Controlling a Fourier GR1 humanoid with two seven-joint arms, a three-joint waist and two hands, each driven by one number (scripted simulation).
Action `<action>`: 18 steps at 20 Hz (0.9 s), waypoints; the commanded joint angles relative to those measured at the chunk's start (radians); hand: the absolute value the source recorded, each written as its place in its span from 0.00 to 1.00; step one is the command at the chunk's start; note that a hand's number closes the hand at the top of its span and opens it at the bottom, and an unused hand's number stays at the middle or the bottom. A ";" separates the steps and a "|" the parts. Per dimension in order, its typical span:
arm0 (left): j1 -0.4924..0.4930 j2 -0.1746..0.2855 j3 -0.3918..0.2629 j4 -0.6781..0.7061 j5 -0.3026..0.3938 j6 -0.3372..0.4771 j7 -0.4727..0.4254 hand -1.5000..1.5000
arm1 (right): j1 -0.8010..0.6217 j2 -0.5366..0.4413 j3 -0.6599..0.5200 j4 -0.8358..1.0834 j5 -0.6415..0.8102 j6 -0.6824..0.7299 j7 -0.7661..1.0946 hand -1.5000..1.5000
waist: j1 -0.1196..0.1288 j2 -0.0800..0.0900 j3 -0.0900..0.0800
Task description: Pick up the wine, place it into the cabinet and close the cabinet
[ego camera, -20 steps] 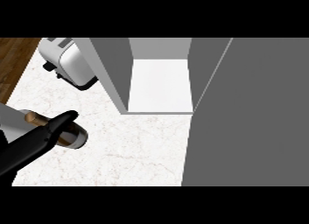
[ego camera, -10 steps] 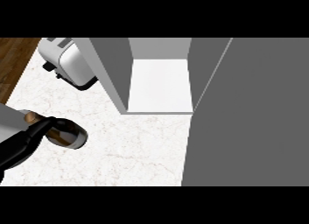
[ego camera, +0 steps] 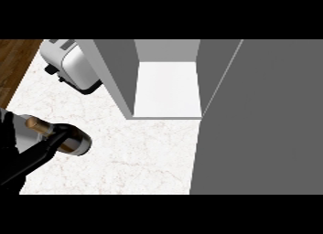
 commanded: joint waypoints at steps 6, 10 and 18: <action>0.052 -0.022 0.088 0.181 0.136 -0.051 -0.266 0.00 | -0.009 0.023 0.068 -0.157 0.001 -0.031 0.114 0.00 | 0.000 -0.001 -0.001; 0.100 -0.022 0.084 0.232 0.184 -0.055 -0.362 0.00 | 0.043 0.023 0.019 -0.147 -0.049 -0.003 0.057 0.00 | -0.001 -0.001 0.000; 0.006 -0.022 0.166 0.375 0.223 -0.110 -0.410 0.00 | 0.011 0.001 -0.006 -0.179 -0.069 -0.008 0.106 0.00 | -0.004 0.000 0.000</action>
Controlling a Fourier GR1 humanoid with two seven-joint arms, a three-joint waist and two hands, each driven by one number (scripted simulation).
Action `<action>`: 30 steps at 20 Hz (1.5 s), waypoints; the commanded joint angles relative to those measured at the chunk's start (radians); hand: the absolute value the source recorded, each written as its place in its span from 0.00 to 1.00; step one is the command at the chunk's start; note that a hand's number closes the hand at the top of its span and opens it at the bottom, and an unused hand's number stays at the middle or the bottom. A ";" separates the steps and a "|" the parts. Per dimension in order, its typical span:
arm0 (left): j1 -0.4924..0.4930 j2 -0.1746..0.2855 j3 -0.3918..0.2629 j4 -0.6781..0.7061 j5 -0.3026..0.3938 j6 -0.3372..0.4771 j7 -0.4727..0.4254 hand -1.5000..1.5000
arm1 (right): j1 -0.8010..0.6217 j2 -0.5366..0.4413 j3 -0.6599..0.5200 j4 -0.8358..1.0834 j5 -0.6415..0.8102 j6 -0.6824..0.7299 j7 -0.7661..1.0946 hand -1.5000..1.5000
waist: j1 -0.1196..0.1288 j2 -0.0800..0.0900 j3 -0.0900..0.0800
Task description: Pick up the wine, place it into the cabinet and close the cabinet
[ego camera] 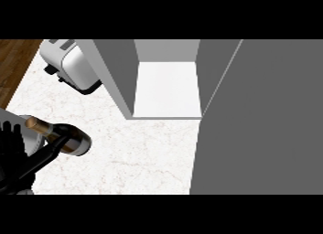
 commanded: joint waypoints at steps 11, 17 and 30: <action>0.031 -0.004 -0.040 0.224 0.136 -0.102 -0.248 0.00 | -0.015 0.001 -0.006 -0.158 -0.044 -0.014 0.116 0.00 | 0.001 -0.001 0.000; -0.013 -0.004 -0.080 0.273 0.139 -0.044 -0.279 0.00 | -0.077 0.005 -0.024 -0.111 -0.039 -0.036 0.136 0.00 | 0.003 0.000 0.000; -0.104 0.022 0.068 0.528 0.162 -0.204 -0.388 0.00 | 0.022 0.011 0.003 -0.156 -0.028 0.005 0.067 0.00 | -0.003 0.000 0.000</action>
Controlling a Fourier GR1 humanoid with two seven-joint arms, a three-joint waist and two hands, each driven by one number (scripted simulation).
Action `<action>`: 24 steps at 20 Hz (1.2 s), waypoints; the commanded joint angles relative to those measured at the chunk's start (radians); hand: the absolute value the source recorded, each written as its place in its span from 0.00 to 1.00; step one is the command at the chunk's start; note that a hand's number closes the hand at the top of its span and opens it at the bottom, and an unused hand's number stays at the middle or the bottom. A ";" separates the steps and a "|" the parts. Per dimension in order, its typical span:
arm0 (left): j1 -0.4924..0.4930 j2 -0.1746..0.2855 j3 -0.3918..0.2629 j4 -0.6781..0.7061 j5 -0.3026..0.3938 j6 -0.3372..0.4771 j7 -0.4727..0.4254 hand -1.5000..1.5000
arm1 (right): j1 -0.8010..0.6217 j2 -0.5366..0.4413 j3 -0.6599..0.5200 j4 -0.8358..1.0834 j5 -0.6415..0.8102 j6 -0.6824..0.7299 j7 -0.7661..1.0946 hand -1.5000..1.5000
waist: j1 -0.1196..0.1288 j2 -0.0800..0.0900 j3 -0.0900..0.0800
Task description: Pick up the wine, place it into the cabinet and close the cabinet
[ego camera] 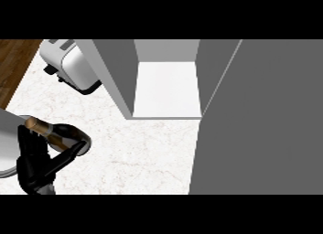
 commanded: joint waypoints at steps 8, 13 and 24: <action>-0.034 -0.024 -0.002 0.132 0.025 -0.055 -0.080 0.00 | -0.070 0.014 0.026 -0.123 0.017 -0.056 0.115 0.00 | 0.004 0.000 0.000; -0.096 0.012 0.045 0.238 0.059 -0.098 -0.124 0.00 | -0.037 -0.002 -0.001 -0.147 -0.019 -0.033 0.111 0.00 | 0.002 0.000 0.000; -0.188 0.031 0.034 0.419 0.070 -0.253 -0.256 1.00 | -0.018 0.007 -0.030 -0.089 -0.043 -0.013 0.045 0.00 | -0.001 0.001 0.000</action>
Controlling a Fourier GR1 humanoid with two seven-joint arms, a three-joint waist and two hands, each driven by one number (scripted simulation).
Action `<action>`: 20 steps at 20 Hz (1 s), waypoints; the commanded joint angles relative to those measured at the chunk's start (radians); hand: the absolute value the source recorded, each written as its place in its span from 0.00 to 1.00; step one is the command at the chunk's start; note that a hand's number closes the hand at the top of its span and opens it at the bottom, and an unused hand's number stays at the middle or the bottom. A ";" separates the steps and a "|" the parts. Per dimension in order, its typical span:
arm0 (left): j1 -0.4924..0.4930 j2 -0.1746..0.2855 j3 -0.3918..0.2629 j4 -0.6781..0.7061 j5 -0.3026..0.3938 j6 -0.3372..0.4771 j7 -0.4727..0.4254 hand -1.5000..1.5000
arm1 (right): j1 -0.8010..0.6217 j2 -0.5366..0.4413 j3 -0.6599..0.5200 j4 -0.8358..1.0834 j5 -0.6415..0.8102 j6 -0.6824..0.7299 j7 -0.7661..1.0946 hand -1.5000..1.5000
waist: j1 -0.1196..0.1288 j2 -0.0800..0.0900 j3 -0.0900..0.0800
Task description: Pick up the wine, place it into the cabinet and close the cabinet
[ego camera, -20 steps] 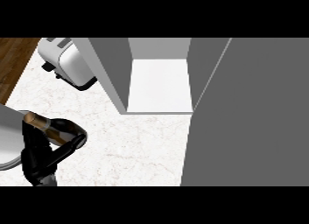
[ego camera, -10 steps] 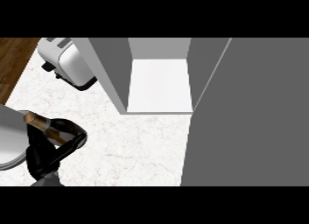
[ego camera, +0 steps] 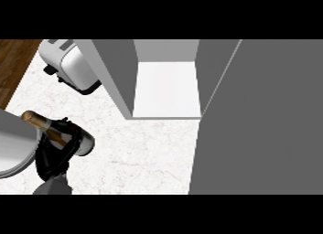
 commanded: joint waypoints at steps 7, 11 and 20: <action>-0.049 0.049 -0.086 0.046 -0.162 0.105 -0.071 1.00 | 0.032 -0.021 -0.056 -0.125 -0.084 0.016 0.037 0.00 | -0.005 -0.001 0.000; 0.001 0.104 -0.217 0.018 -0.210 -0.147 -0.044 1.00 | 0.026 0.009 -0.003 -0.060 -0.027 0.007 -0.001 0.00 | 0.001 -0.003 0.000; 0.040 0.144 -0.243 -0.109 -0.242 -0.228 -0.143 1.00 | -0.040 0.003 -0.038 -0.049 -0.069 0.002 0.037 0.00 | 0.007 0.000 0.000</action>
